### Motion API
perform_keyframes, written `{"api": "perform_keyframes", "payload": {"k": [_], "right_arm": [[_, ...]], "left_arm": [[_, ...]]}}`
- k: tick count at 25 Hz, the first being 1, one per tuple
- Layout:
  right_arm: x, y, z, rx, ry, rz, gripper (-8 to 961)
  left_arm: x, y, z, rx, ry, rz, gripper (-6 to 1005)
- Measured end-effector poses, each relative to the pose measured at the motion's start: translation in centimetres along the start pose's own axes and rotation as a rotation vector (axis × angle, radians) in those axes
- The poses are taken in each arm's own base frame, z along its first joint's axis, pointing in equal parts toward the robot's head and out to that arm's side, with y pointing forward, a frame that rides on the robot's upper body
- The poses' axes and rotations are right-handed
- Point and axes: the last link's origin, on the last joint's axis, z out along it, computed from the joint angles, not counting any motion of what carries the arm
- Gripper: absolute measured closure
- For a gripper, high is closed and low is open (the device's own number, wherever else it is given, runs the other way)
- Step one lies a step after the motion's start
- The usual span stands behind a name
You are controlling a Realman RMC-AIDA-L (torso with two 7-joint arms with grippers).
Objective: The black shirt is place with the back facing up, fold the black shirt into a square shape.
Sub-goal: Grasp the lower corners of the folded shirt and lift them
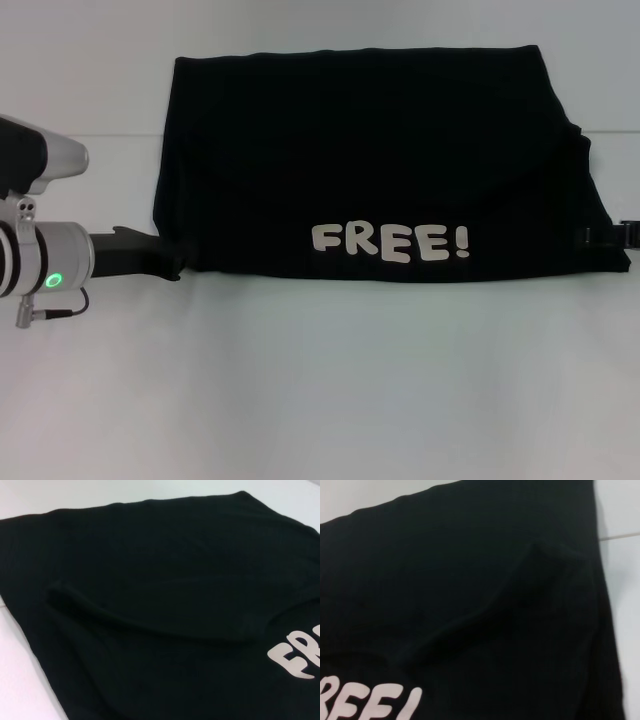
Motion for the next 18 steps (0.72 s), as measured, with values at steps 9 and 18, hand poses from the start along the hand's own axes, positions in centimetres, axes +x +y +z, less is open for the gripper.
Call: {"api": "perform_keyframes", "payload": {"k": [9, 18], "right_arm": [[0.65, 0.44, 0.38, -0.015, 0.034, -0.001, 372], [0.63, 0.11, 0.16, -0.005, 0.025, 0.004, 635]], "left_arm": [[0.25, -0.02, 0.09, 0.007, -0.001, 0.004, 988], [0.33, -0.05, 0.08, 0.008, 0.003, -0.001, 984]]}}
